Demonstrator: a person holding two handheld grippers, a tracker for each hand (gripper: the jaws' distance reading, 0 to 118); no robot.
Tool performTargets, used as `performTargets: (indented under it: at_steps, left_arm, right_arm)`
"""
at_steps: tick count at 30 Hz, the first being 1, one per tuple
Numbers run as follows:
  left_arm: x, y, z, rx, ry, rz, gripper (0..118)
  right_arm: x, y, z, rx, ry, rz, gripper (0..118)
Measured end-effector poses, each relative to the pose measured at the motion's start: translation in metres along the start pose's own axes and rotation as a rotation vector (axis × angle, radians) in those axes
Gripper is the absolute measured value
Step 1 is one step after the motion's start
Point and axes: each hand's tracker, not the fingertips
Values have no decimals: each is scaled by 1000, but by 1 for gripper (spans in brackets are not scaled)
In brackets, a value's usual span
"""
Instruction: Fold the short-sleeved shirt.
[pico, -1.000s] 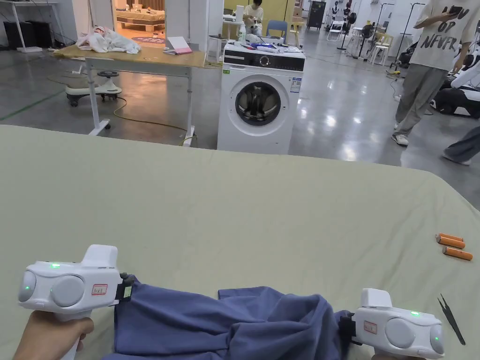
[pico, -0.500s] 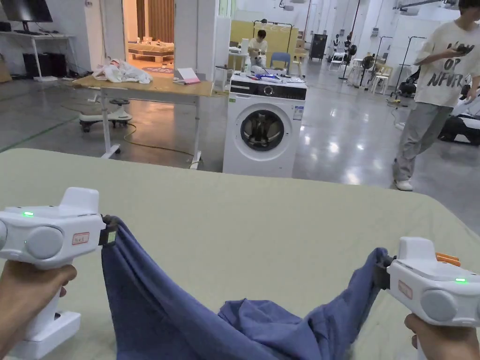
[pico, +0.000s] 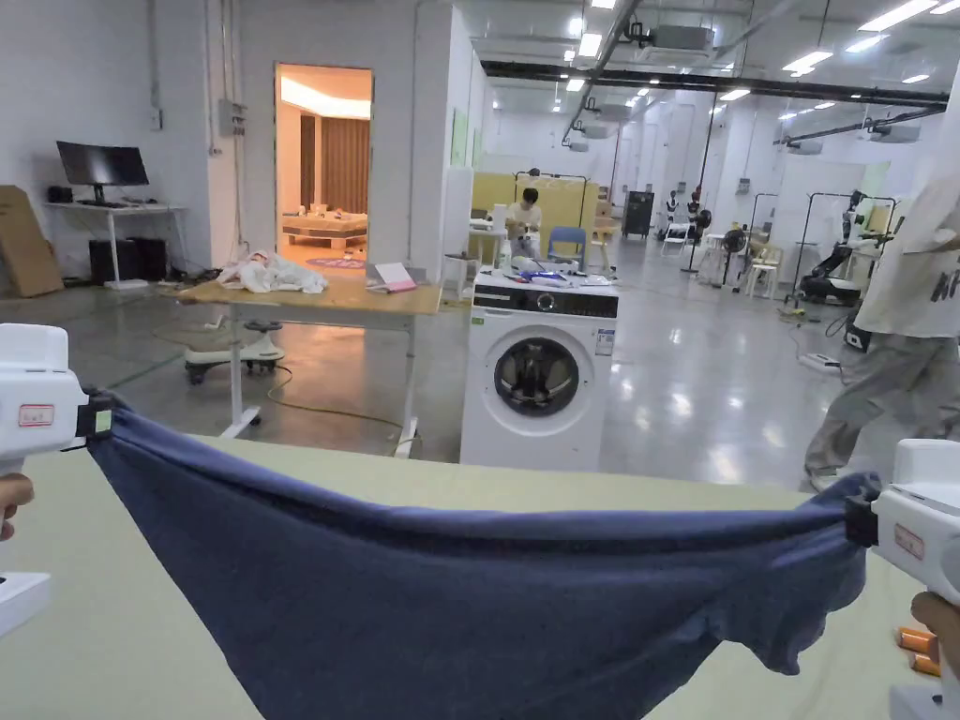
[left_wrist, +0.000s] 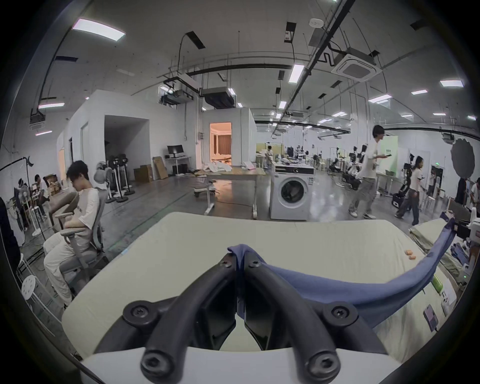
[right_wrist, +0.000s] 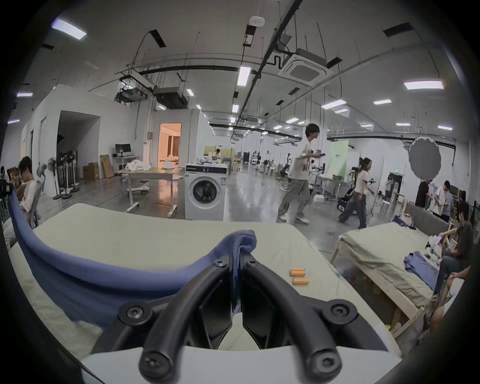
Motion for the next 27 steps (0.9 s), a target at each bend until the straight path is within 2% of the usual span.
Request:
performTargets:
  at_steps: [12, 19, 23, 27]
  left_arm:
    - [14, 50, -31, 46, 41, -78, 0]
    - [3, 84, -52, 81, 59, -62, 0]
    - [6, 89, -57, 93, 59, -74, 0]
    - [9, 72, -66, 103, 56, -65, 0]
  right_arm:
    - [-21, 80, -44, 98, -12, 30, 2]
    - [-10, 120, -59, 128, -38, -14, 2]
    - [-11, 128, -66, 150, -39, -34, 2]
    - [-15, 112, -75, 154, -36, -16, 2]
